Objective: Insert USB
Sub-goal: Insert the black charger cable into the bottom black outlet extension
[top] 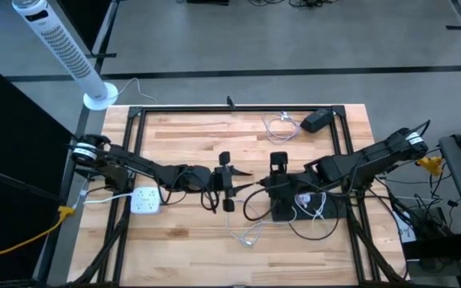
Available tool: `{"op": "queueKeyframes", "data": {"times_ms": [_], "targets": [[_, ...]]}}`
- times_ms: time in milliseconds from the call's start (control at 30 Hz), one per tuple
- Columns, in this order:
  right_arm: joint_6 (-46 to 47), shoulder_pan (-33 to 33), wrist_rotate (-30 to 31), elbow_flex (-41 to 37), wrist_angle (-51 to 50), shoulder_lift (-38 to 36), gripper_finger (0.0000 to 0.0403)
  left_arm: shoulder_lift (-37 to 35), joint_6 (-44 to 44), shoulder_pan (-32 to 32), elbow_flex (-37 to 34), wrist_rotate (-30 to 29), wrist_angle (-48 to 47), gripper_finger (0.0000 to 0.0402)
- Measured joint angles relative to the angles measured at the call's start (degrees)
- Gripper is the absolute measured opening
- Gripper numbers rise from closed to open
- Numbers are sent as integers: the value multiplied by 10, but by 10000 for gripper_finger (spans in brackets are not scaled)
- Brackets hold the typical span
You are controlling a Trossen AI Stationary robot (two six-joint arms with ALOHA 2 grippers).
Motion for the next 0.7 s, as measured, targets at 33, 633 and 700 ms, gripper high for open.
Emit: {"op": "queueKeyframes", "data": {"times_ms": [33, 633, 700], "targets": [[-1, 0, 0, 0, 5, 0, 17, 0, 0, 0, 0, 0, -1, 126], [-13, -1, 0, 0, 34, -1, 17, 1, 6, 1, 0, 14, -6, 6], [-15, -1, 0, 0, 35, -1, 17, 1, 6, 1, 0, 14, -6, 5]]}}
